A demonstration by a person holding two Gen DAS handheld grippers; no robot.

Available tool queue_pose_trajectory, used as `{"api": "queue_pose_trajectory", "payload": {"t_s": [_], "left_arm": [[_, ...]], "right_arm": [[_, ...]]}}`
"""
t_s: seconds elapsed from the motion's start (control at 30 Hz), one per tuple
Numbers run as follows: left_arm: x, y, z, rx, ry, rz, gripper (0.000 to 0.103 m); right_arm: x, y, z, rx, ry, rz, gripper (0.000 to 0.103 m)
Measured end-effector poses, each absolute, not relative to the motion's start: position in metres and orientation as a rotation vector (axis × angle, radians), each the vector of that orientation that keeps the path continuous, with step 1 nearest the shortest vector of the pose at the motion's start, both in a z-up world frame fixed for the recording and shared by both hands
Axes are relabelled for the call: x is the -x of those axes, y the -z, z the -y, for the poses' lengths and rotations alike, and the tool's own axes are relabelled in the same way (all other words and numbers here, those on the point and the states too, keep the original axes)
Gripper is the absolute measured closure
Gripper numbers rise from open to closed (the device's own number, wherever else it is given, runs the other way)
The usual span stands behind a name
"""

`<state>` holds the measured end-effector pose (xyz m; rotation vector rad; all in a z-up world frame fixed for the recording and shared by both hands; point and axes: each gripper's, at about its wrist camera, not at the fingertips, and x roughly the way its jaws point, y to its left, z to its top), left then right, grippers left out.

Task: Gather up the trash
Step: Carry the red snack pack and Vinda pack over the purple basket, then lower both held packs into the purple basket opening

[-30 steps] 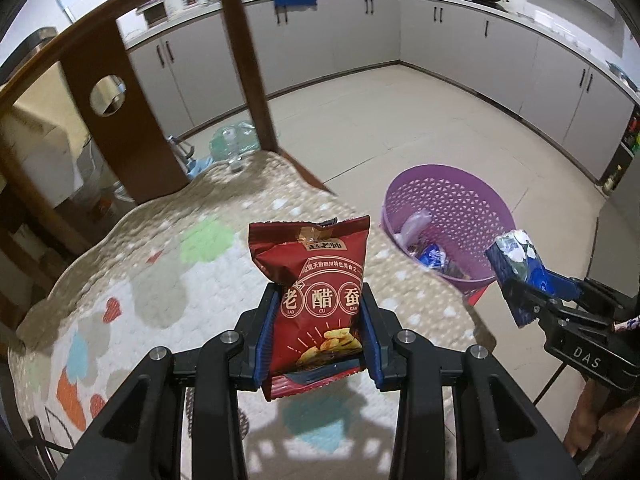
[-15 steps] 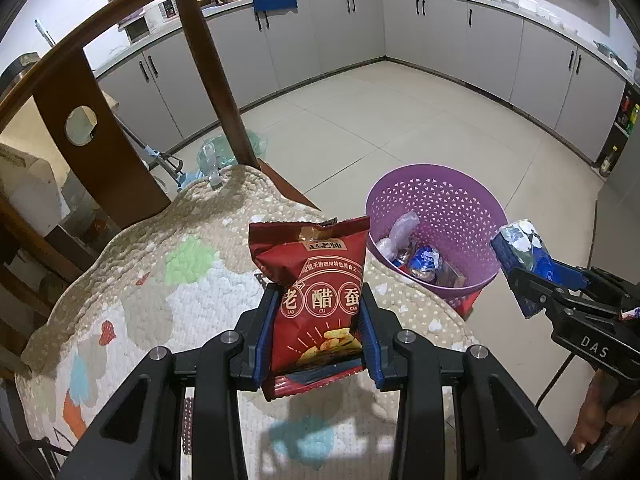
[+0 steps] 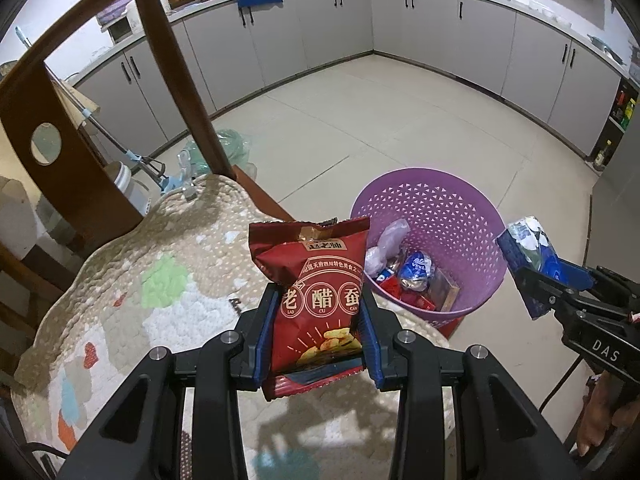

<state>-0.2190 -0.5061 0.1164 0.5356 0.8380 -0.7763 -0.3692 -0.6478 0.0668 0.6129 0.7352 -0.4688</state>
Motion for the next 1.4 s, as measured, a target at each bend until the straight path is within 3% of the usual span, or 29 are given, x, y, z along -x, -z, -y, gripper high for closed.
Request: {"api": "queue_pose_trajectory", "payload": {"t_s": [1.4], "left_arm": [[0.173,-0.077,0.586,-0.497,0.887,-0.959,0.067]], "right_arm": [[0.321,-0.062,0.694,-0.62,0.501,-0.789,0.047]]}}
